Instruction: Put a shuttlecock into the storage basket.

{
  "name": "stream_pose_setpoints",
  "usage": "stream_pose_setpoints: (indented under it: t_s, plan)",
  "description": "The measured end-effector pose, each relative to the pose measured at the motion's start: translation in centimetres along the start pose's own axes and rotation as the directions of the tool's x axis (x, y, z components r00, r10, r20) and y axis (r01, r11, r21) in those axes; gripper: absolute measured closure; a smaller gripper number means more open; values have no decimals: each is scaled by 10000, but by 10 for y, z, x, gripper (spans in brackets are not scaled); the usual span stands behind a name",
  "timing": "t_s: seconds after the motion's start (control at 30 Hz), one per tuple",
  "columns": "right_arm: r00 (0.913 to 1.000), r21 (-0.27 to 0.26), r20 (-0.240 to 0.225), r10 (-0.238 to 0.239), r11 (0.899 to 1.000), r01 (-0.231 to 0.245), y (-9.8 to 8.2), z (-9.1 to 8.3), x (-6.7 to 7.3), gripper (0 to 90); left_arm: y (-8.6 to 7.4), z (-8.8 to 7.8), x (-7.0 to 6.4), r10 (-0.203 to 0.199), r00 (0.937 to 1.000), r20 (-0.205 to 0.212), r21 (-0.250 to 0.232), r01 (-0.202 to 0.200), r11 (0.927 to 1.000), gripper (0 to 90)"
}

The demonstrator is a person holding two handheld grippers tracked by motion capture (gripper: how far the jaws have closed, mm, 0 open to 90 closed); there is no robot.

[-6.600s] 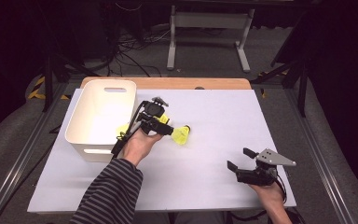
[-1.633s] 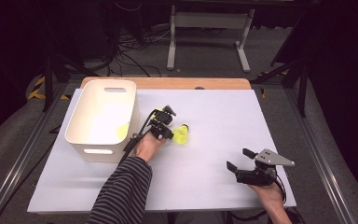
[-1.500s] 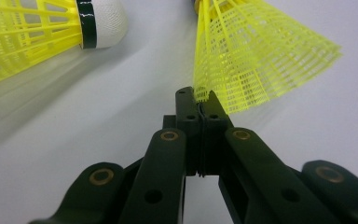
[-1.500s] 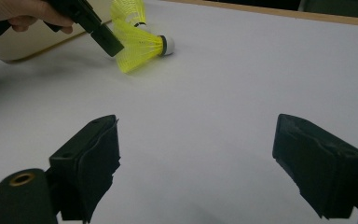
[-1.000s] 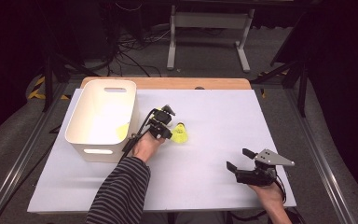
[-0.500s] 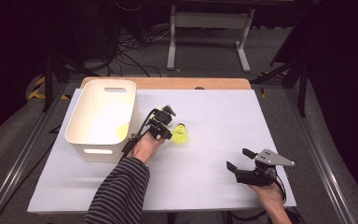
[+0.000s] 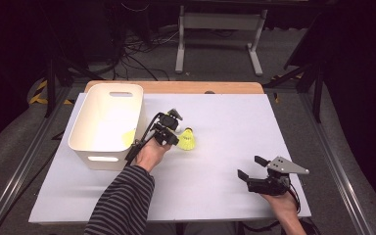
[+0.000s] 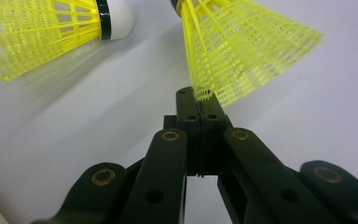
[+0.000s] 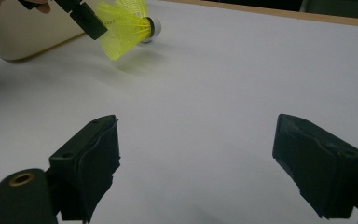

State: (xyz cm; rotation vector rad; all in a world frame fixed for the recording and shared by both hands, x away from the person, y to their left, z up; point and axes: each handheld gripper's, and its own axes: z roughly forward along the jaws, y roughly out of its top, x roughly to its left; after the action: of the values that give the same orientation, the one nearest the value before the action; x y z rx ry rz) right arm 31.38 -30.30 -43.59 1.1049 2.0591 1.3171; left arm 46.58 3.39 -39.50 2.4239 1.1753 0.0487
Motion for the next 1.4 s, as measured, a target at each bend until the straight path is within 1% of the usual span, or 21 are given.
stream_pose_setpoints:
  t_s: [0.07,0.17,0.23,0.3,0.33,0.37,0.4,0.5,0.53,0.57,0.67,0.7,0.77,0.83,0.9,1.03,1.07,1.17,1.23,1.4]
  plan:
    - [10000,11,2,-2,10000,2,0,0,0,150,-1,-2,-1,-39,10000,-10,-13,39,10000,900]
    - [10000,6,5,-16,10000,16,0,0,0,150,-1,-5,-2,10,10000,-67,-32,-10,10000,900]
    - [10000,20,2,-18,10000,18,0,0,0,149,-1,-7,-3,-41,10000,24,-18,41,10000,900]
    - [10000,20,2,-19,10000,19,0,0,0,149,-1,-10,-4,-35,10000,-18,31,35,10000,900]
    - [10000,20,4,-16,10000,16,0,0,0,149,-1,-11,-4,16,10000,41,-32,-15,10000,900]
    - [10000,12,6,-9,10000,9,0,0,0,150,-1,-12,-4,-30,10000,52,-28,31,10000,900]
    - [10000,1,-5,22,10000,-22,0,0,0,149,-1,-14,-4,33,10000,61,-40,-33,10000,900]
    - [10000,21,13,-10,10000,9,0,0,0,149,0,-17,-6,-14,10000,5,-18,14,10000,900]
    - [10000,21,13,-11,10000,10,0,0,0,149,0,-18,-5,36,10000,-20,6,-36,10000,900]
    - [10000,18,15,-8,10000,8,0,0,0,149,0,-19,-5,-17,10000,-13,11,17,10000,900]
    - [10000,-7,-1,18,10000,-18,0,0,0,149,0,-22,-5,30,10000,-69,-111,-31,9999,900]
    - [10000,-6,0,19,10000,-19,0,0,0,149,0,-23,-6,0,10000,-61,-68,0,10000,900]
    - [10000,-5,-1,21,10000,-21,0,0,0,149,0,-25,-7,84,9999,-106,-63,-84,9999,900]
    - [10000,-7,1,16,10000,-16,0,0,0,149,1,-27,-9,9,10000,-92,-70,-9,10000,900]
    - [10000,-15,3,24,10000,-24,0,0,0,149,1,-30,-9,93,9999,-43,-127,-93,9999,900]
    - [10000,-13,5,22,10000,-22,0,0,0,149,2,-35,-11,52,10000,-47,-164,-53,9999,900]
    - [10000,4,19,13,10000,-13,0,0,0,149,2,-37,-11,57,9999,-97,-132,-58,9999,900]
    - [10000,2,18,4,10000,-4,0,0,0,149,3,-40,-11,51,10000,-71,-178,-53,9998,900]
    - [10000,2,21,6,10000,-6,0,0,0,149,3,-42,-11,132,9998,-115,-166,-134,9998,900]
    - [10000,2,25,12,10000,-12,0,0,0,149,4,-47,-12,78,9998,-178,-172,-82,9998,900]
